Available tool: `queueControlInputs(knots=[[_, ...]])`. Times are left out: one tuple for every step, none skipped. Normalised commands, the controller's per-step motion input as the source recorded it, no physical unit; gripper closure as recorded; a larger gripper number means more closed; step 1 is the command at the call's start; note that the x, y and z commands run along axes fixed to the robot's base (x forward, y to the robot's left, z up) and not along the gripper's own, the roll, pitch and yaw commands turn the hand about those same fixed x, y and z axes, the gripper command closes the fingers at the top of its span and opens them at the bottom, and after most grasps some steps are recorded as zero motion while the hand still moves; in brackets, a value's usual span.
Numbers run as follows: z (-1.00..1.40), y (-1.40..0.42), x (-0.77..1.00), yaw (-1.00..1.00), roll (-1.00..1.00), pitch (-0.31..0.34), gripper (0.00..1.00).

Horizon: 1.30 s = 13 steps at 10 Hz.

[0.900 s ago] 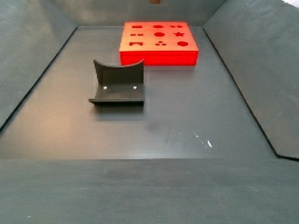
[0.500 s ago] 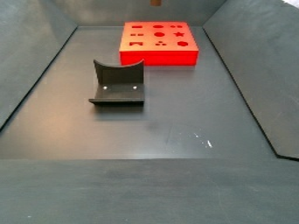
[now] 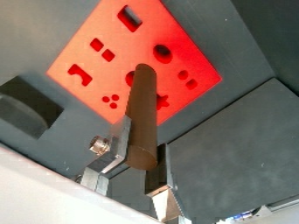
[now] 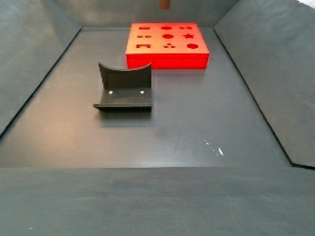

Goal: Insert the oval object.

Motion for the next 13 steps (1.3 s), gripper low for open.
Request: queueControlInputs(knots=[[-0.33,0.0,-0.1,-0.2,-0.08,-0.033,1.0],[-0.07,-0.01,0.0,0.0,-0.02,0.0,1.0],[-0.21,-0.25,-0.15,-0.06,0.03,0.0,1.0],[-0.17,-0.39,0.02,-0.2,0.24,0.124,1.0],[-0.25,-0.32,0.05,-0.19,0.13,0.059,1.0],[-0.23,-0.17,0.03,-0.15,0.05,0.004,1.0],[-0.25,0.0,0.05,0.0,0.06,0.0,1.0],[-0.29,-0.02,0.18,0.0,0.04,0.0,1.0],[-0.22,0.0,0.04,0.0,0.01,0.0,1.0],[-0.18,-0.02,0.0,0.0,0.0,0.0,1.0],[-0.15,-0.08,0.1,0.0,0.0,0.0,1.0],[-0.13,-0.02,0.09,0.0,0.0,0.0,1.0],[-0.05,-0.1,0.22,0.0,0.09,0.021,1.0]])
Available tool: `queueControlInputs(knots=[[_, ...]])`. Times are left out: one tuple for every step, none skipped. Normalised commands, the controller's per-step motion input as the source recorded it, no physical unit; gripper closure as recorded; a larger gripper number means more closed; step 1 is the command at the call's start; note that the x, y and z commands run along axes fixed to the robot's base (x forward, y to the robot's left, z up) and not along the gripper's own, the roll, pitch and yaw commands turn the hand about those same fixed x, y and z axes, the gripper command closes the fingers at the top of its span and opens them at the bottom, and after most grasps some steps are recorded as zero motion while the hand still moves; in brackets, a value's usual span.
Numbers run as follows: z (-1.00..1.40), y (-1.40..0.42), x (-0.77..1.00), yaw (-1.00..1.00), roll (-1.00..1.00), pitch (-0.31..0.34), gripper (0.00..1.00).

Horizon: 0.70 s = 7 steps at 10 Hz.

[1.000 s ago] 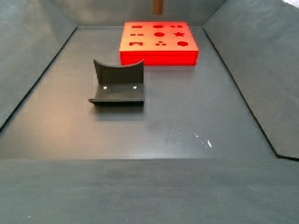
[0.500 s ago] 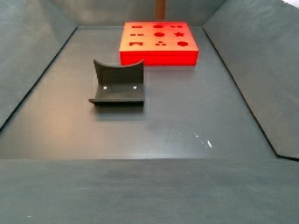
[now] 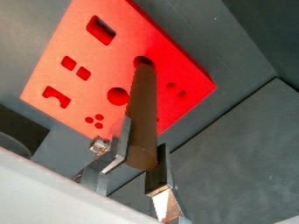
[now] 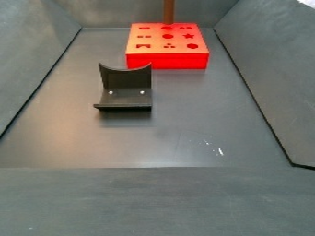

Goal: Insert the oval object.

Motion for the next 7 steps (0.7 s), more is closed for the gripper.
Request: queueControlInputs(knots=[[-0.04,-0.11,0.29,0.0,0.16,0.05,1.0],[-0.03,-0.12,0.25,0.0,0.19,0.07,1.0],[0.0,-0.1,0.19,0.0,0.22,0.084,1.0],[-0.05,0.0,0.01,0.0,0.16,0.063,1.0],[-0.05,0.0,-0.03,0.0,0.21,0.07,1.0],[-0.07,0.0,-0.11,0.0,0.2,0.071,1.0],[-0.03,-0.03,0.0,0.0,0.05,0.02,1.0]])
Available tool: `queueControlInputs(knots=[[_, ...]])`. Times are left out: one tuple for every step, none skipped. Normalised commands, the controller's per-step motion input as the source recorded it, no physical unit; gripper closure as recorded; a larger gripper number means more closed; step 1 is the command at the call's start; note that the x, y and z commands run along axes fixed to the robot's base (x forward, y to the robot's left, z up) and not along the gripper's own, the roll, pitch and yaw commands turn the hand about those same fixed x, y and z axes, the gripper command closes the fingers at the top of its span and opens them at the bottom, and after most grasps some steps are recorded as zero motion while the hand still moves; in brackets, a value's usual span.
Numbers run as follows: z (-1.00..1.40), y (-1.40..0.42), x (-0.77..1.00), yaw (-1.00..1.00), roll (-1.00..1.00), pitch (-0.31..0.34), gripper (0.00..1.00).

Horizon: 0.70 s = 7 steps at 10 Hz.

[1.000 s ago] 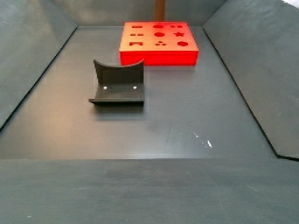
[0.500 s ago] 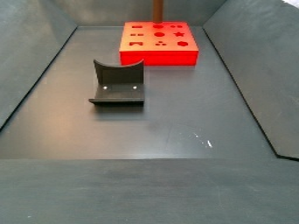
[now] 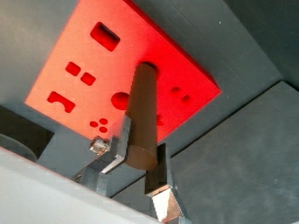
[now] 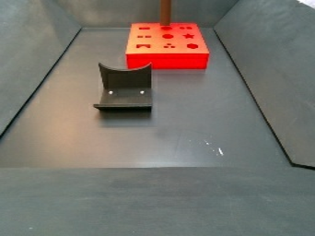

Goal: Insert the oval object.

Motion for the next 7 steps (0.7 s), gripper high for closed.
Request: queueControlInputs(knots=[[-0.06,-0.01,0.0,0.0,0.0,0.0,1.0],[-0.09,0.0,0.05,0.0,0.0,0.0,1.0],[-0.17,0.0,0.15,0.0,0.04,0.0,1.0],[-0.19,0.0,0.08,0.0,0.05,0.0,1.0],[-0.2,-0.01,0.02,0.0,0.03,0.0,1.0],[-0.2,0.0,0.01,0.0,0.03,0.0,1.0],[-0.21,-0.02,0.0,0.0,0.04,0.0,1.0]])
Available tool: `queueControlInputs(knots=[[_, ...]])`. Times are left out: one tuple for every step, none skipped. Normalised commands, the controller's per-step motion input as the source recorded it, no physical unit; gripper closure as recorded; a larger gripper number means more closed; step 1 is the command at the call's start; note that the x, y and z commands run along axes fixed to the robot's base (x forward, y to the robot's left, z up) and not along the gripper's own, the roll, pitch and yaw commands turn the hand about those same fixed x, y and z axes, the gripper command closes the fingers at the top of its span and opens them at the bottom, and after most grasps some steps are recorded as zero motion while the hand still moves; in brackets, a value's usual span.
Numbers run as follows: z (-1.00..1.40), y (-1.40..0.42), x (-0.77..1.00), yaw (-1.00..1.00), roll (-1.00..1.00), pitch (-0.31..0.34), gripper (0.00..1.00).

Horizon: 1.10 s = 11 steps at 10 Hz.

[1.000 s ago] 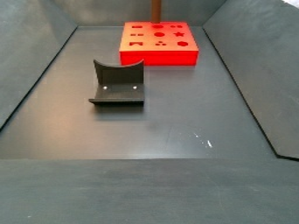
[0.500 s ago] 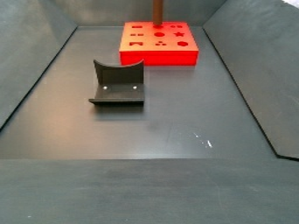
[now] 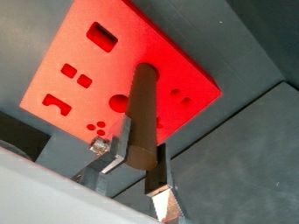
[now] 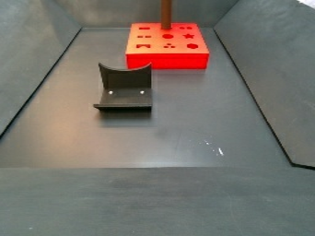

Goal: Insert the oval object.

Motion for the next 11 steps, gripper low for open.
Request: queueControlInputs(knots=[[-0.13,-0.14,0.0,0.0,0.09,0.0,1.0],[-0.07,-0.29,0.0,0.0,0.24,0.019,1.0],[-0.06,-0.24,0.0,0.0,0.22,0.019,1.0],[-0.14,0.0,0.0,0.0,0.05,0.0,1.0],[-0.13,0.0,0.0,0.0,0.02,0.0,1.0],[-0.19,0.0,0.08,0.0,0.03,0.009,1.0],[-0.28,0.01,0.15,0.0,0.0,0.0,1.0],[-0.38,0.07,0.15,-0.01,-0.04,0.013,1.0],[-0.46,0.13,0.12,-0.03,-0.09,0.026,1.0],[-0.57,0.12,0.13,-0.04,-0.08,0.066,1.0],[-0.58,0.11,0.15,-0.05,-0.08,0.074,1.0]])
